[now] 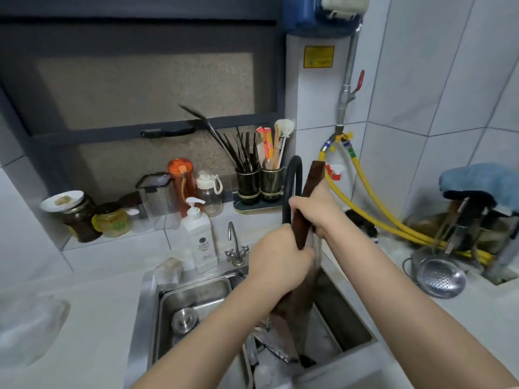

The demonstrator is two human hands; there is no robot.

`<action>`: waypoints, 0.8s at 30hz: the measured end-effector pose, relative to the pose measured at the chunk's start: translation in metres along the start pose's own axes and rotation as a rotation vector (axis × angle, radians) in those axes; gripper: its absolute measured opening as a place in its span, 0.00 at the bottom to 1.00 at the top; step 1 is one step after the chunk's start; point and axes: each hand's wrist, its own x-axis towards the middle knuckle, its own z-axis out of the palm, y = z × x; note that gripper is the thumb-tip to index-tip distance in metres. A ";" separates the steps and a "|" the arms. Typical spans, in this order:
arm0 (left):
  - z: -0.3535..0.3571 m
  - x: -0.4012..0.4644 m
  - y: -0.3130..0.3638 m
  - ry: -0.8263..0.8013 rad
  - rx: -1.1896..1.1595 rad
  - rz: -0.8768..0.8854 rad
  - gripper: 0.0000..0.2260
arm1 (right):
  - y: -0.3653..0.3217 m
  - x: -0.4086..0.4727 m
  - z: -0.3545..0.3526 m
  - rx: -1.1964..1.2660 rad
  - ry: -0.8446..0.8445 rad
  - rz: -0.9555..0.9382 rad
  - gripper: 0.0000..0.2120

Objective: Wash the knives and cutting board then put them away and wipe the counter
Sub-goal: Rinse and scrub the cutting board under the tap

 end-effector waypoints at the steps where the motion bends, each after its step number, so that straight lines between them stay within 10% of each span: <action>1: -0.008 -0.007 -0.002 0.014 -0.004 0.008 0.06 | -0.006 -0.008 0.003 -0.004 -0.002 -0.033 0.35; 24: -0.041 -0.073 -0.107 0.169 -0.158 -0.135 0.06 | 0.000 -0.065 0.122 -0.156 -0.200 -0.158 0.44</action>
